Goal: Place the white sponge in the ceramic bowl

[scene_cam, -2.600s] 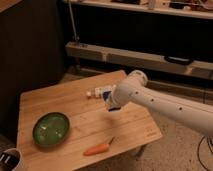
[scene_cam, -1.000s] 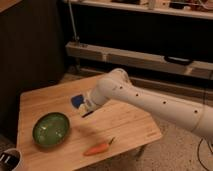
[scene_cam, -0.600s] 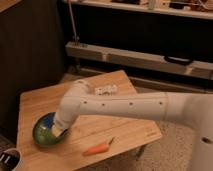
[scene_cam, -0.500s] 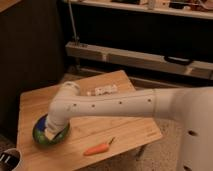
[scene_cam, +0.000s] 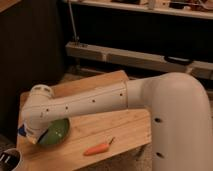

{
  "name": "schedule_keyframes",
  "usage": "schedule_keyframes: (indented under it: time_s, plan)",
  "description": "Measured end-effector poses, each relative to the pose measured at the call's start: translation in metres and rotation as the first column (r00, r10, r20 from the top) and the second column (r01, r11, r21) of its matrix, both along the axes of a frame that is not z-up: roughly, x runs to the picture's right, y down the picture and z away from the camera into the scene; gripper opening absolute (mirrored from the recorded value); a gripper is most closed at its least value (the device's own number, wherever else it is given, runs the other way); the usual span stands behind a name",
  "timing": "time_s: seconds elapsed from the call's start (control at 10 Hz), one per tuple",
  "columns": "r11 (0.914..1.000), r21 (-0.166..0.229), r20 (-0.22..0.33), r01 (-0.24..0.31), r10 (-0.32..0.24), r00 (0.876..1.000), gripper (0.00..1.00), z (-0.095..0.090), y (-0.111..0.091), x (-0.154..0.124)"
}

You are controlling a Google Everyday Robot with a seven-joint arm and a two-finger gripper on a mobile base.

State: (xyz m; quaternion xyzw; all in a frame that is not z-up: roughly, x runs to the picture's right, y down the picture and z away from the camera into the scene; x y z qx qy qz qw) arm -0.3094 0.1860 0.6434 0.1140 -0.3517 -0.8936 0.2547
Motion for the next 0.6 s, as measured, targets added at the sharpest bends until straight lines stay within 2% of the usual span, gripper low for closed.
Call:
schedule_keyframes:
  time_s: [0.1, 0.3, 0.5, 0.6]
  plan:
    - [0.9998, 0.014, -0.012, -0.012, 0.012, 1.0, 0.8, 0.005, -0.009, 0.004]
    - [0.9969, 0.058, -0.054, -0.052, 0.055, 0.997, 0.8, 0.028, -0.041, 0.02]
    - [0.9879, 0.122, -0.108, -0.096, 0.109, 0.988, 0.8, 0.054, -0.076, 0.04]
    - [0.9847, 0.138, -0.123, -0.107, 0.125, 0.985, 0.8, 0.06, -0.084, 0.045]
